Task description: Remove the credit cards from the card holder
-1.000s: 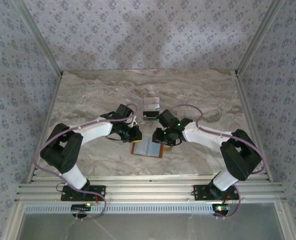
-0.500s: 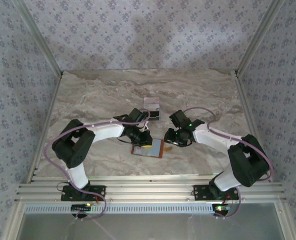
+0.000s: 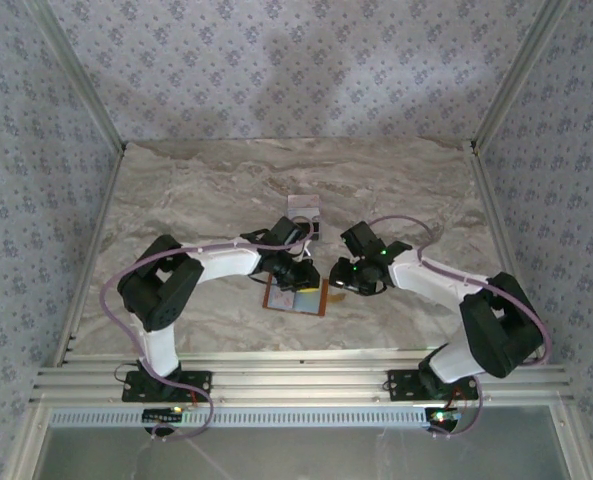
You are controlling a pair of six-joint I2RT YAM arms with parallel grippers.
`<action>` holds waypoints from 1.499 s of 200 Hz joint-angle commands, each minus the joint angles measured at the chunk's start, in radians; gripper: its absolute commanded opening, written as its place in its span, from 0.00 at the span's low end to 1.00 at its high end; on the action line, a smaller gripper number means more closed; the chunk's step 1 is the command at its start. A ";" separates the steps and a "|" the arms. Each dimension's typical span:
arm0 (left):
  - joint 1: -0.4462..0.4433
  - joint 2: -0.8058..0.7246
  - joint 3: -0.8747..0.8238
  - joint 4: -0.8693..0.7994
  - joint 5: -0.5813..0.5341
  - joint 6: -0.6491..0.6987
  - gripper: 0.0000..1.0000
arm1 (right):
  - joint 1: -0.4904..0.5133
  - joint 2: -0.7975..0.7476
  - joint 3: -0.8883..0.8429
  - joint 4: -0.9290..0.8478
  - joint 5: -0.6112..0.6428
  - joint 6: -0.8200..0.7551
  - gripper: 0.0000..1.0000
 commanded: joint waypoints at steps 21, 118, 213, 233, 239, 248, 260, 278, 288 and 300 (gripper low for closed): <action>0.040 -0.090 0.023 -0.077 -0.080 0.058 0.17 | 0.030 -0.043 0.030 -0.047 0.007 -0.001 0.38; 0.235 -0.172 -0.113 -0.215 -0.068 0.228 0.17 | 0.215 0.131 0.230 0.009 -0.093 -0.020 0.38; 0.235 -0.154 -0.170 -0.215 -0.039 0.222 0.17 | 0.250 0.349 0.251 -0.008 -0.082 -0.057 0.35; 0.235 -0.184 -0.197 -0.215 -0.049 0.213 0.16 | 0.228 0.353 0.230 0.023 -0.071 -0.082 0.35; 0.234 -0.194 -0.205 -0.215 -0.051 0.209 0.16 | 0.224 0.357 0.229 0.032 -0.074 -0.091 0.35; 0.235 -0.208 -0.216 -0.215 -0.056 0.203 0.16 | 0.218 0.366 0.230 0.039 -0.080 -0.108 0.34; 0.235 -0.227 -0.225 -0.220 -0.071 0.198 0.16 | 0.212 0.377 0.237 0.040 -0.092 -0.127 0.34; 0.237 -0.263 -0.228 -0.236 -0.104 0.191 0.16 | 0.211 0.383 0.242 0.054 -0.134 -0.132 0.33; 0.238 -0.279 -0.215 -0.255 -0.120 0.191 0.16 | 0.214 0.377 0.240 0.061 -0.159 -0.126 0.33; 0.237 -0.296 -0.197 -0.273 -0.132 0.188 0.16 | 0.219 0.366 0.239 0.067 -0.180 -0.118 0.32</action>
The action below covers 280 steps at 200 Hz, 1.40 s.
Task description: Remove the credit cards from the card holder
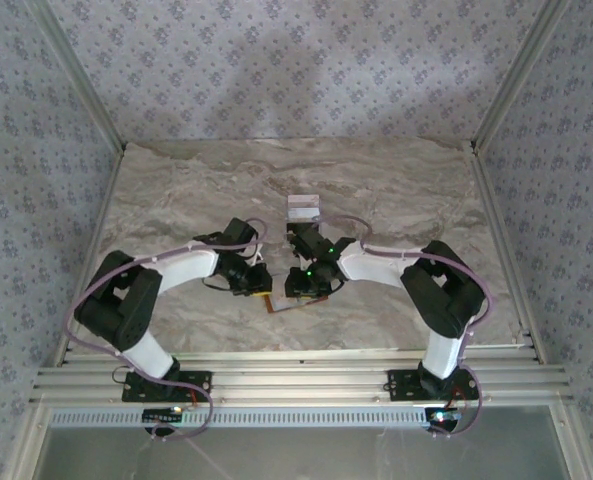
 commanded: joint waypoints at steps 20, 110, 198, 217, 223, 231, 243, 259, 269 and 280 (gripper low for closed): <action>0.005 -0.081 0.046 -0.071 -0.051 -0.019 0.16 | 0.015 -0.001 -0.008 -0.009 -0.057 -0.006 0.32; -0.027 -0.019 0.019 -0.021 -0.021 -0.057 0.12 | 0.018 -0.072 0.045 -0.066 0.030 0.006 0.32; -0.030 0.026 -0.043 0.004 -0.046 -0.043 0.08 | -0.001 0.037 0.129 -0.034 -0.076 -0.033 0.30; -0.031 0.042 -0.038 -0.005 -0.059 -0.032 0.07 | -0.002 0.058 0.131 -0.044 -0.066 -0.039 0.29; -0.031 0.045 -0.039 -0.009 -0.067 -0.029 0.07 | -0.002 0.064 0.131 -0.049 -0.061 -0.042 0.30; -0.031 0.049 -0.036 -0.017 -0.076 -0.024 0.07 | -0.003 0.071 0.160 -0.059 -0.053 -0.047 0.29; -0.031 0.055 -0.031 -0.033 -0.095 -0.014 0.07 | -0.004 0.082 0.172 -0.081 -0.031 -0.056 0.29; -0.030 0.058 -0.025 -0.054 -0.115 -0.001 0.07 | -0.004 0.093 0.175 -0.101 -0.010 -0.070 0.29; -0.030 0.059 -0.022 -0.060 -0.121 0.006 0.07 | -0.006 0.099 0.173 -0.105 -0.009 -0.074 0.29; -0.030 0.061 -0.020 -0.067 -0.122 0.008 0.07 | -0.008 0.104 0.172 -0.112 -0.001 -0.078 0.29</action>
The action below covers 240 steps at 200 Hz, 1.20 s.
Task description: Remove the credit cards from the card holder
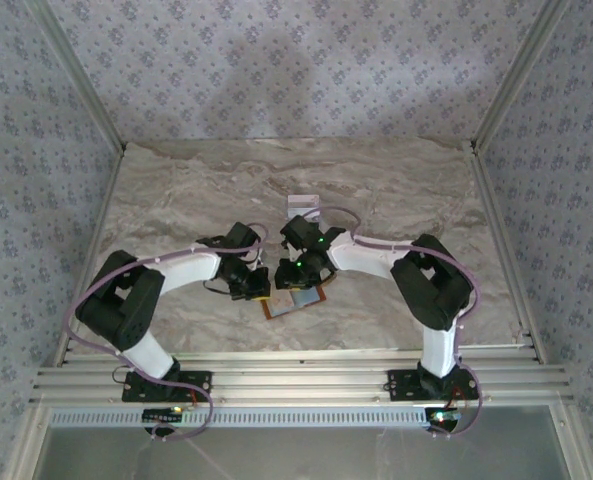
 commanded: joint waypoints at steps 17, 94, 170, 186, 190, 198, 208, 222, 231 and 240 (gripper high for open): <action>-0.004 0.046 0.001 -0.071 -0.097 0.037 0.06 | -0.003 0.022 0.027 -0.079 0.059 -0.034 0.29; -0.004 0.061 0.031 -0.105 -0.127 0.061 0.06 | -0.012 0.040 -0.001 0.023 -0.068 -0.050 0.29; -0.004 0.082 0.064 -0.140 -0.179 0.090 0.05 | -0.042 -0.013 -0.130 0.235 -0.230 0.080 0.27; -0.004 0.088 0.070 -0.148 -0.188 0.099 0.05 | -0.046 -0.025 -0.148 0.265 -0.238 0.099 0.25; -0.003 0.090 0.071 -0.148 -0.190 0.101 0.05 | -0.047 -0.028 -0.152 0.271 -0.239 0.104 0.25; -0.004 0.093 0.073 -0.151 -0.191 0.102 0.05 | -0.048 -0.036 -0.162 0.284 -0.242 0.111 0.24; -0.004 0.099 0.077 -0.154 -0.195 0.106 0.05 | -0.051 -0.043 -0.176 0.308 -0.244 0.123 0.22; -0.004 0.105 0.081 -0.157 -0.199 0.110 0.05 | -0.057 -0.053 -0.201 0.353 -0.249 0.150 0.21; -0.005 0.110 0.085 -0.160 -0.202 0.111 0.05 | -0.064 -0.054 -0.219 0.397 -0.263 0.171 0.20; -0.004 0.113 0.087 -0.165 -0.204 0.112 0.05 | -0.070 -0.057 -0.237 0.441 -0.284 0.195 0.19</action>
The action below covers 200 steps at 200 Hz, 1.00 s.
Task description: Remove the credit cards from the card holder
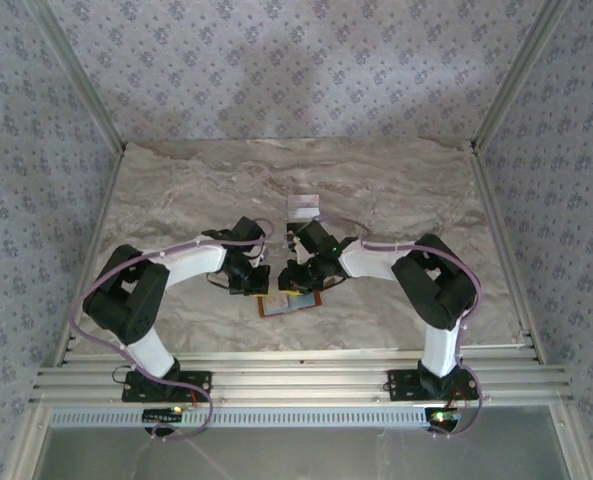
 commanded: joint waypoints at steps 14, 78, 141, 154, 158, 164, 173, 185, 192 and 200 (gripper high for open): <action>0.001 0.061 -0.010 -0.045 -0.114 0.024 0.05 | -0.016 -0.032 -0.064 0.173 -0.090 0.100 0.16; 0.001 0.078 -0.001 -0.072 -0.144 0.029 0.04 | -0.030 -0.044 -0.082 0.141 -0.067 0.083 0.10; 0.001 0.089 0.004 -0.084 -0.159 0.029 0.04 | -0.052 -0.067 -0.119 0.157 -0.071 0.092 0.11; 0.002 0.089 0.004 -0.085 -0.158 0.029 0.04 | -0.053 -0.070 -0.121 0.172 -0.079 0.096 0.11; 0.001 0.089 0.005 -0.085 -0.158 0.029 0.04 | -0.052 -0.070 -0.122 0.176 -0.081 0.098 0.11; 0.000 0.089 0.005 -0.085 -0.158 0.029 0.04 | -0.053 -0.071 -0.123 0.180 -0.083 0.100 0.11; 0.001 0.089 0.007 -0.087 -0.158 0.029 0.04 | -0.051 -0.073 -0.123 0.182 -0.081 0.102 0.11; 0.001 0.089 0.007 -0.088 -0.159 0.029 0.04 | -0.052 -0.073 -0.125 0.179 -0.078 0.100 0.08; 0.001 0.089 0.006 -0.087 -0.158 0.029 0.04 | -0.053 -0.075 -0.127 0.182 -0.078 0.099 0.08; 0.001 0.089 0.006 -0.086 -0.158 0.029 0.04 | -0.053 -0.075 -0.127 0.185 -0.078 0.101 0.06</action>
